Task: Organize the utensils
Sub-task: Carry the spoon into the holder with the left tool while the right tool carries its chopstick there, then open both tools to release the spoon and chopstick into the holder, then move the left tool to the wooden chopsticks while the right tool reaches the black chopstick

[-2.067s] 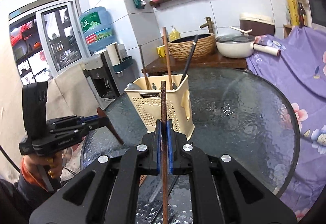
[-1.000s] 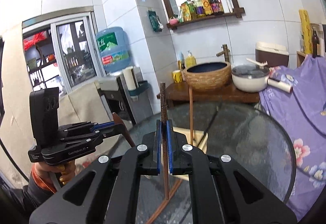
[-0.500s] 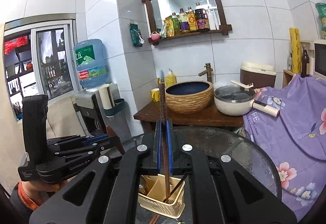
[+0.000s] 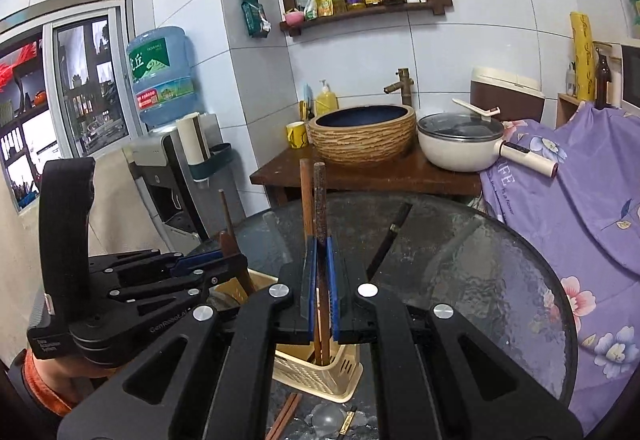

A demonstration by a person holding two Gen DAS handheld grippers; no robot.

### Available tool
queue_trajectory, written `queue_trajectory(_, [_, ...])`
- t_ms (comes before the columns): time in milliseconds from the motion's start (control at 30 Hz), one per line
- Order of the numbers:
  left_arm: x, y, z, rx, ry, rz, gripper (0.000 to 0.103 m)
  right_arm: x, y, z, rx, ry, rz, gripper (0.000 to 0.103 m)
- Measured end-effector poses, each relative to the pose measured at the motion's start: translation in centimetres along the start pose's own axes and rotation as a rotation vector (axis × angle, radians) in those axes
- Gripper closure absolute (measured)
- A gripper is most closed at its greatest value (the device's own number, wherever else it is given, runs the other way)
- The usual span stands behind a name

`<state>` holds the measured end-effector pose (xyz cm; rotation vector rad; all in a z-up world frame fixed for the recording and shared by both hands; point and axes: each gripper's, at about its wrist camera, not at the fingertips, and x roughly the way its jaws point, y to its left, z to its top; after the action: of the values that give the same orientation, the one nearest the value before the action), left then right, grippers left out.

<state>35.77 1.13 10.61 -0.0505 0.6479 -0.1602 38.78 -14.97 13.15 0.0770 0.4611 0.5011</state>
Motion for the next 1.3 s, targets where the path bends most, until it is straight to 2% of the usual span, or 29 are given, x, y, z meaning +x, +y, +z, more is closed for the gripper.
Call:
queue_trajectory(133, [0.4, 0.4, -0.8, -0.018, 0.008, -0.017, 0.086, 0.5, -0.1, -0.7, -0.004, 0.015, -0.01, 0.097])
queue_trajectory(167, [0.2, 0.5, -0.9, -0.023, 0.002, -0.019, 0.079, 0.6, -0.1, -0.8, -0.005, 0.017, -0.008, 0.097])
queue_trajectory(200, [0.0, 0.4, -0.9, -0.026, -0.004, -0.022, 0.067, 0.6, -0.1, -0.9, -0.007, 0.015, -0.007, 0.097])
queue_trajectory(267, [-1.1, 0.3, -1.1, -0.032, -0.042, -0.029, 0.049, 0.5, -0.2, -1.2, -0.01, 0.004, -0.002, 0.097])
queue_trajectory(367, [-3.0, -0.1, -1.8, -0.019, -0.099, -0.021, 0.035, 0.0, -0.3, -1.8, -0.017, -0.008, -0.021, 0.094])
queue_trajectory(400, [-3.4, -0.3, -2.1, -0.013, -0.113, -0.016, 0.027, -0.3, -0.3, -2.2, -0.021, -0.014, -0.025, 0.085])
queue_trajectory(433, [-4.1, -0.4, -2.7, -0.007, -0.127, -0.008, 0.024, -0.7, -0.2, -2.5, -0.022, -0.023, -0.027, 0.07])
queue_trajectory(500, [-4.9, -0.5, -3.9, 0.002, -0.143, -0.003, 0.015, -1.6, -0.2, -3.3, -0.025, -0.041, -0.037, 0.054])
queue_trajectory(600, [-5.7, -0.5, -6.5, 0.014, -0.141, 0.03, 0.01, -2.6, -0.2, -5.7, -0.019, -0.016, -0.074, 0.052])
queue_trajectory(667, [-5.5, -0.4, -7.7, 0.014, -0.124, 0.049, 0.01, -2.6, -0.5, -7.4, 0.007, 0.022, -0.08, 0.048])
queue_trajectory(767, [-4.9, -0.4, -10.2, 0.02, -0.078, 0.06, 0.01, -2.2, -0.9, -10.2, 0.031, 0.107, -0.097, 0.048])
queue_trajectory(967, [-2.4, -0.4, -14.9, 0.015, 0.054, 0.072, 0.011, -1.2, -0.8, -15.4, 0.022, 0.236, -0.148, 0.048])
queue_trajectory(1100, [-1.4, -0.6, -16.8, 0.009, 0.111, 0.062, 0.025, -0.7, -0.4, -18.3, 0.026, 0.294, -0.166, 0.048])
queue_trajectory(1300, [-0.5, -0.8, -18.7, 0.006, 0.178, 0.025, 0.039, -0.2, 0.3, -20.7, 0.002, 0.353, -0.193, 0.048])
